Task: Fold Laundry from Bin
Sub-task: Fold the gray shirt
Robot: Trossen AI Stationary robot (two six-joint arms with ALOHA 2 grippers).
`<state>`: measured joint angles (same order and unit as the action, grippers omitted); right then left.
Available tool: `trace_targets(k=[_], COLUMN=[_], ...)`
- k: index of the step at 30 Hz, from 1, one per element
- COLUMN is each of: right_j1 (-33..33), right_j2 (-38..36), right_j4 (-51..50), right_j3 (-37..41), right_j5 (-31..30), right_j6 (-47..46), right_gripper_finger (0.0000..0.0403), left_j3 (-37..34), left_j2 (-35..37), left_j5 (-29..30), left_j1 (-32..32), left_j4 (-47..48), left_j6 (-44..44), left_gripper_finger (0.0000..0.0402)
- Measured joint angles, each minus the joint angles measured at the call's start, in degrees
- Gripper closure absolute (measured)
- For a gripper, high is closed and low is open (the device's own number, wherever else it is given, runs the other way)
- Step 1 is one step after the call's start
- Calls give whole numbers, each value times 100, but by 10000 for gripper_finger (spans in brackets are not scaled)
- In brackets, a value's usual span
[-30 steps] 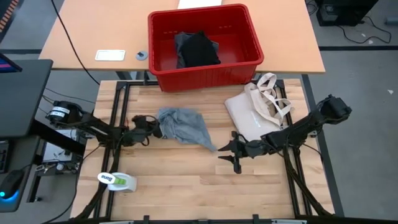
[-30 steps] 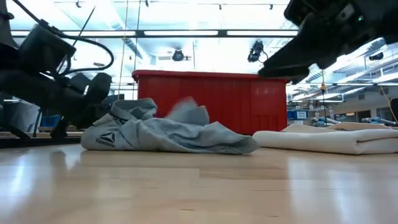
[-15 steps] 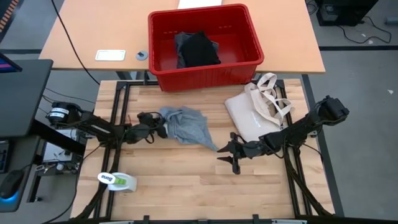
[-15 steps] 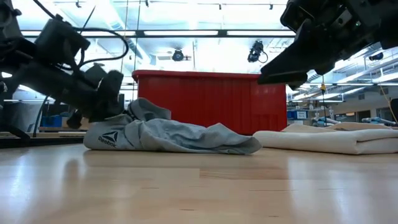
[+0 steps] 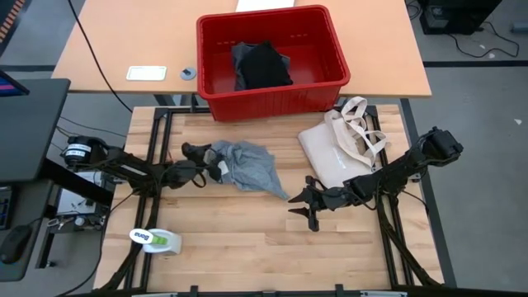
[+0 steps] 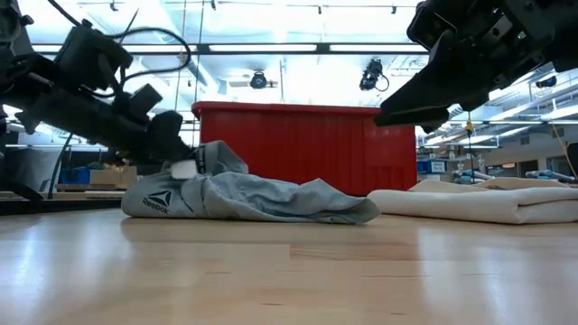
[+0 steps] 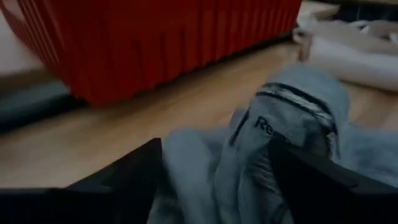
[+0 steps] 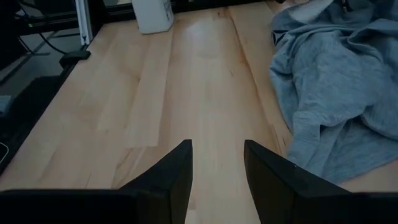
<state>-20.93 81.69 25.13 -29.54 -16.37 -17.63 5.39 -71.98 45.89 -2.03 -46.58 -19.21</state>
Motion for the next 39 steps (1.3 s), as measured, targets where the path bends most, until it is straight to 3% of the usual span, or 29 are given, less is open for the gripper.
trace_targets(k=[8, 13, 15, 18, 21, 24, 32, 35, 39], right_j1=[0, 5, 22, 54, 72, 72, 72, 72, 81], right_j2=[0, 0, 0, 0, 0, 14, 353, 491, 546], right_j4=[-36, -32, -30, 10, 75, 170, 590, 623, 614], right_j3=[0, 0, 0, 4, 4, 4, 4, 4, 4], right_j5=[-42, -52, -57, -65, -41, -31, 128, 150, 149], right_j6=[-26, -26, -26, -26, -24, 50, 328, 382, 389], right_gripper_finger=[250, 250, 250, 250, 250, 250, 250, 250, 250], left_j3=[0, 173, 509, 1490, 2567, 3240, 3650, 3648, 3648], left_j2=[588, 867, 870, 703, 143, -477, -1622, -1718, -1590], left_j5=[1389, 994, 670, 295, -58, -152, -73, 143, 148], left_j1=[366, 1064, 1373, 1588, 1436, 1182, -154, -651, -738], left_j4=[-784, -968, -305, 2258, 4722, 5833, 5944, 5925, 5311], left_j6=[1560, 2684, 2618, 1704, 638, 361, 1127, 1116, 1755], left_gripper_finger=[97, 111, 115, 121, 130, 141, 170, 181, 202])
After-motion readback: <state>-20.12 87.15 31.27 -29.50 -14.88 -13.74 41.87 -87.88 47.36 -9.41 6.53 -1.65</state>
